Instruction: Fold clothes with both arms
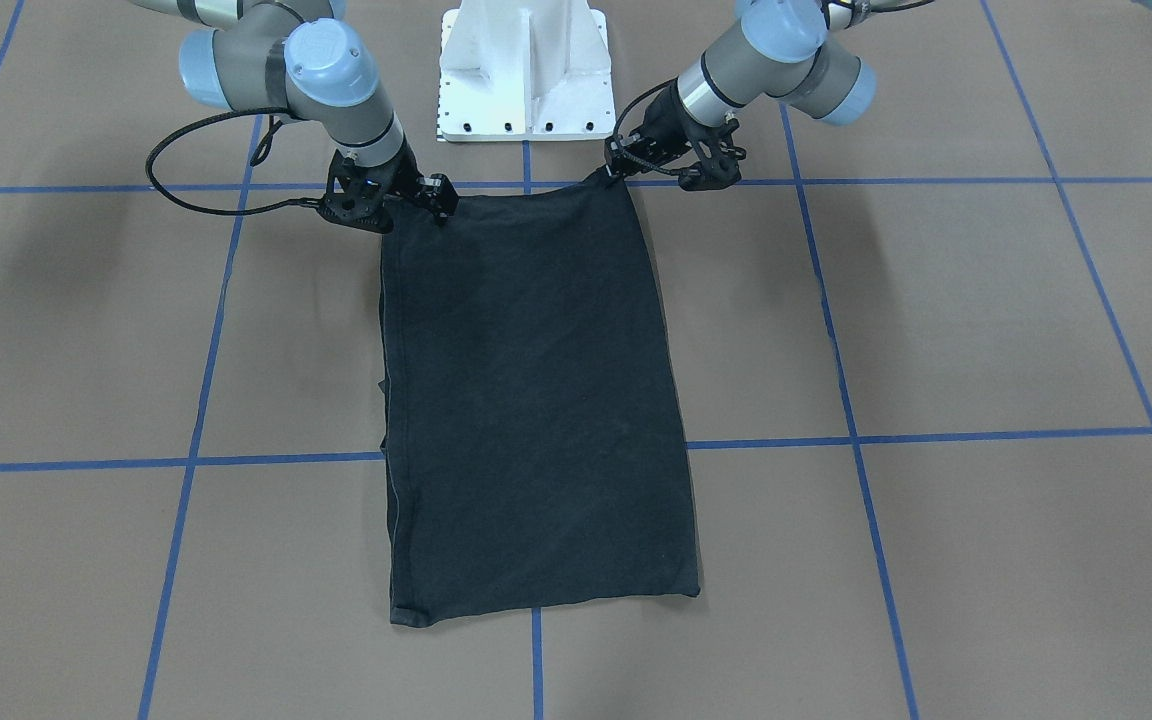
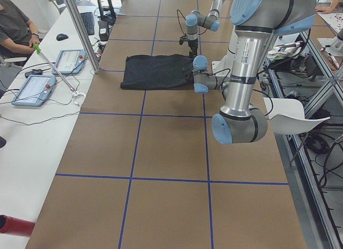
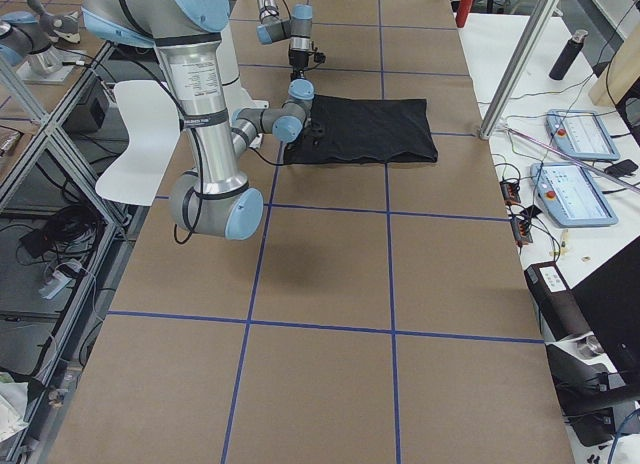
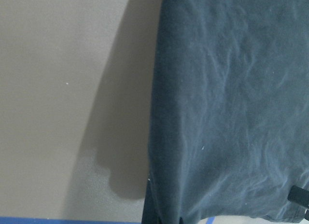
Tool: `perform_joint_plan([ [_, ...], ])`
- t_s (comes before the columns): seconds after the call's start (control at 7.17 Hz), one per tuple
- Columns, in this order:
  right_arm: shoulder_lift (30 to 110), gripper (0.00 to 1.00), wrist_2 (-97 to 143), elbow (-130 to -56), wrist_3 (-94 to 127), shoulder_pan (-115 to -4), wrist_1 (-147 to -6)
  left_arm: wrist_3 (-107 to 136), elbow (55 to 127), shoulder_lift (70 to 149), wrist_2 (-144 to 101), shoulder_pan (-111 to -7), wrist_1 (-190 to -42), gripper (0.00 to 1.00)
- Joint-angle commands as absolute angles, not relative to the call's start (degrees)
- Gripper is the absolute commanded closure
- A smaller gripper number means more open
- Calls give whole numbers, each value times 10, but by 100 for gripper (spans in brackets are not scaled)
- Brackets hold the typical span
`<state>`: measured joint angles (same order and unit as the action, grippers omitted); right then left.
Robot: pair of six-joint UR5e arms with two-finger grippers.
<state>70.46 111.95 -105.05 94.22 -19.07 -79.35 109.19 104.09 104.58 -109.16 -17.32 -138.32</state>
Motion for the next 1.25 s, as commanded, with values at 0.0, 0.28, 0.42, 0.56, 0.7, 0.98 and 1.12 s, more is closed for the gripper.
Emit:
perform_joint_plan([
  [0.0, 704, 0, 1121, -1051, 942, -190, -794, 1094, 1048, 1046, -1092, -173, -1377, 100],
  [0.28, 705, 4, 1119, -1050, 942, -189, -794, 1094, 1048, 1046, -1092, -173, -1377, 100],
  [0.42, 704, 16, 1116, -1049, 942, -189, -796, 1094, 1048, 1045, -1092, -173, -1377, 100],
  [0.56, 702, 21, 1116, -1049, 942, -188, -804, 1094, 1049, 1046, -1092, -173, -1377, 100],
  [0.7, 701, 26, 1117, -1050, 942, -189, -804, 1094, 1049, 1046, -1092, -173, -1376, 100],
  [0.98, 700, 44, 1120, -1051, 942, -189, -805, 1094, 1049, 1046, -1091, -173, -1376, 100],
  [1.12, 699, 57, 1120, -1052, 942, -190, -804, 1094, 1049, 1046, -1092, -173, -1376, 100],
])
